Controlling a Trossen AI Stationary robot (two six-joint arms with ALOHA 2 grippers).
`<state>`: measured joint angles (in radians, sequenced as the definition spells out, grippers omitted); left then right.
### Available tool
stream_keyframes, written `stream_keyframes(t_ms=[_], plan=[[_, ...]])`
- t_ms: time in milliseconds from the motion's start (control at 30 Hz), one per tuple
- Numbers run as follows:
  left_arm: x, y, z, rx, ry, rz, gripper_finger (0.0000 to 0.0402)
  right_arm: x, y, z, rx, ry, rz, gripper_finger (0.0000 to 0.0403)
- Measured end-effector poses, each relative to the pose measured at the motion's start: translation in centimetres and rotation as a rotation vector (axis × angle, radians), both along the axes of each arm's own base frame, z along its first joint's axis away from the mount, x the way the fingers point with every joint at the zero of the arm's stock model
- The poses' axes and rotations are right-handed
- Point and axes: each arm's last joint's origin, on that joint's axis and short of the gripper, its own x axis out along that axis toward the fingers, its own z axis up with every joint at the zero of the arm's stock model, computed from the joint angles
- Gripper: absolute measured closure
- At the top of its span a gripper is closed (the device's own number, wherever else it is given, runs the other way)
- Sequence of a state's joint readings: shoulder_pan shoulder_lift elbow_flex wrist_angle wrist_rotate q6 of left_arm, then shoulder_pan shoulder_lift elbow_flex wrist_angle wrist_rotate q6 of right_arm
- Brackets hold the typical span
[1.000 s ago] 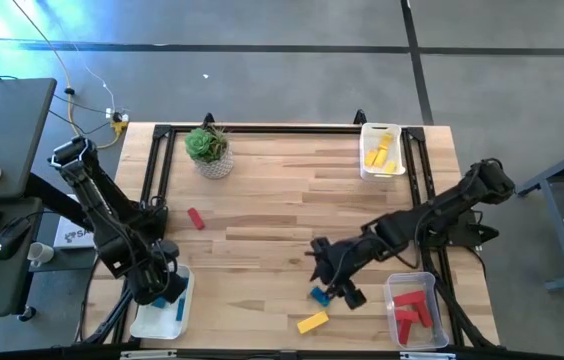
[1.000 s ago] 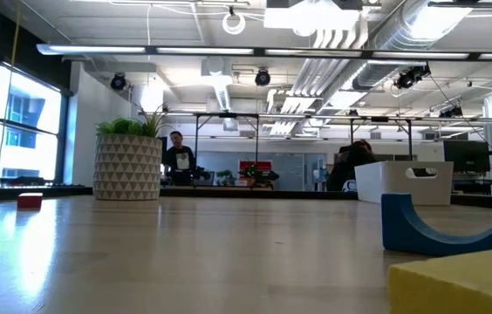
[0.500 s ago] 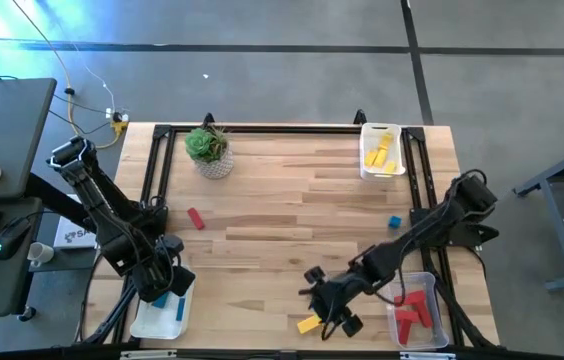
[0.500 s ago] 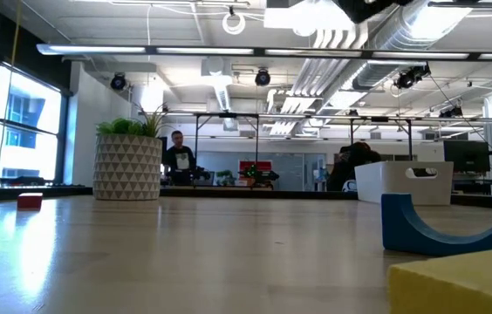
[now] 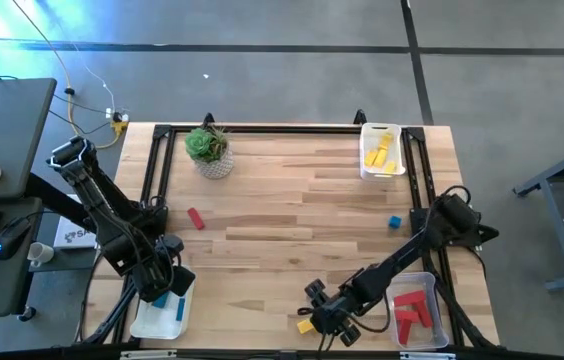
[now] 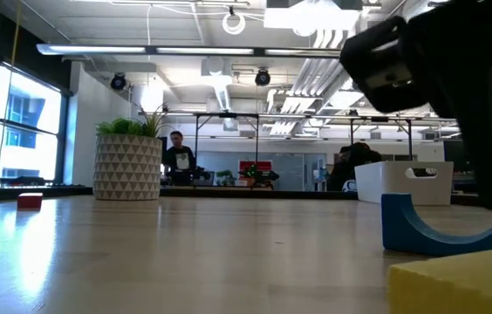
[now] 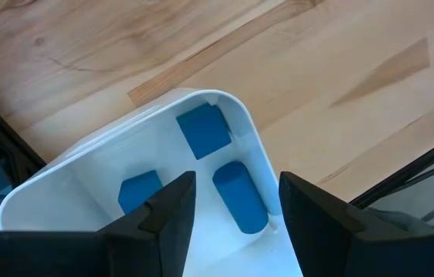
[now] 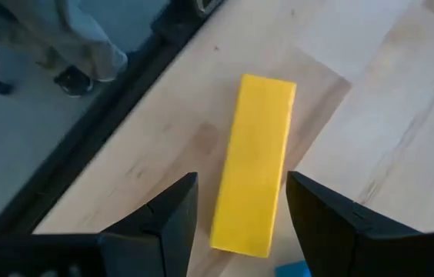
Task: Sort & place blocks by color
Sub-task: Put the yellow block into the top white bin
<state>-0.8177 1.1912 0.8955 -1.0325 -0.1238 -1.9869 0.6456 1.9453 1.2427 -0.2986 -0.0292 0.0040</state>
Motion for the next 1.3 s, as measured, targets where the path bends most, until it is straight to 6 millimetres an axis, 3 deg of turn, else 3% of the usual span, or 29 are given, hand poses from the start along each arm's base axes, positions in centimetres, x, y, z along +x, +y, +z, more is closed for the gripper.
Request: stream_keyframes(t_ms=[533,767,933,1067,1300], plan=[[0.0,0.0,0.0,0.001,-0.001,0.000,0.0227,0.5,0.3,-2.8,-0.019,0.048,-0.103,0.0223],[0.0,0.0,0.0,0.001,-0.002,0.004,0.0227,0.5,0.3,-2.8,-0.009,0.055,-0.134,0.0301],[0.0,0.0,0.0,0.004,-0.006,0.002,0.0227,0.6,0.1,-2.7,0.009,0.068,-0.154,0.0308],[0.1,0.1,0.0,0.026,-0.032,0.009,0.0227,1.1,-0.7,-2.3,0.015,0.069,-0.208,0.0308],[0.6,-0.2,0.2,0.047,-0.126,-0.041,0.0227,2.9,-4.1,-1.2,0.001,0.016,-0.411,0.0308]])
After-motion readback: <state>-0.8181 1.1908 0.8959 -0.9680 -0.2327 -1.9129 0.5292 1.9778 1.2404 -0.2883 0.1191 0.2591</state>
